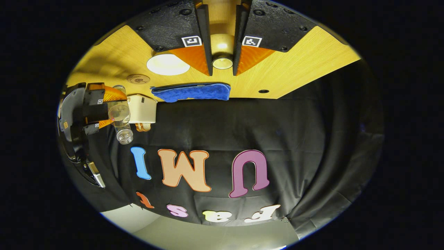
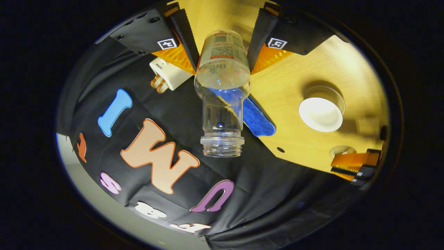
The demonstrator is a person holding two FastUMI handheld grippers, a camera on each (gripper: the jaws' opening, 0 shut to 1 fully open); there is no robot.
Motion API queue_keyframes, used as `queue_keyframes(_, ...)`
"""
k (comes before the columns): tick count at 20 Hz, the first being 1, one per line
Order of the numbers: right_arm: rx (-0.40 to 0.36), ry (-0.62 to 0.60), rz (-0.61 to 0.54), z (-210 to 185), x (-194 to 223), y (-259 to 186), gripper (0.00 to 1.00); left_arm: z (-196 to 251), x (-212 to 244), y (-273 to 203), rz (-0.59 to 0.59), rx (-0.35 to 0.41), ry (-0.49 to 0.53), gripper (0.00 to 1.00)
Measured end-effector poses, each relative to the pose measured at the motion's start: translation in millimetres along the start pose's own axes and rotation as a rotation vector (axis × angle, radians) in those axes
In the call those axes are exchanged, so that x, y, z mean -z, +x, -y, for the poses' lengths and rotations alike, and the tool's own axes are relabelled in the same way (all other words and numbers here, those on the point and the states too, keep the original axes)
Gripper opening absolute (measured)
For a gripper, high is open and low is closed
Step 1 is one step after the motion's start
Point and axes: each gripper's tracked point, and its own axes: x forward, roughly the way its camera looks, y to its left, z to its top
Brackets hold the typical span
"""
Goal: Open the teacup lid with one hand, grasp the water bottle and pour water into the teacup with the other hand; after pouring, place the water bottle on the coaster and then close the teacup lid.
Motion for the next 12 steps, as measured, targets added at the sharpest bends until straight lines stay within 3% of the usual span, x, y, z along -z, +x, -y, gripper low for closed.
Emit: queue_keyframes(12,0.045,-0.5,0.018,-28,-1,22,0.78,-3,0,-1,0.0,-0.019,0.0,0.28)
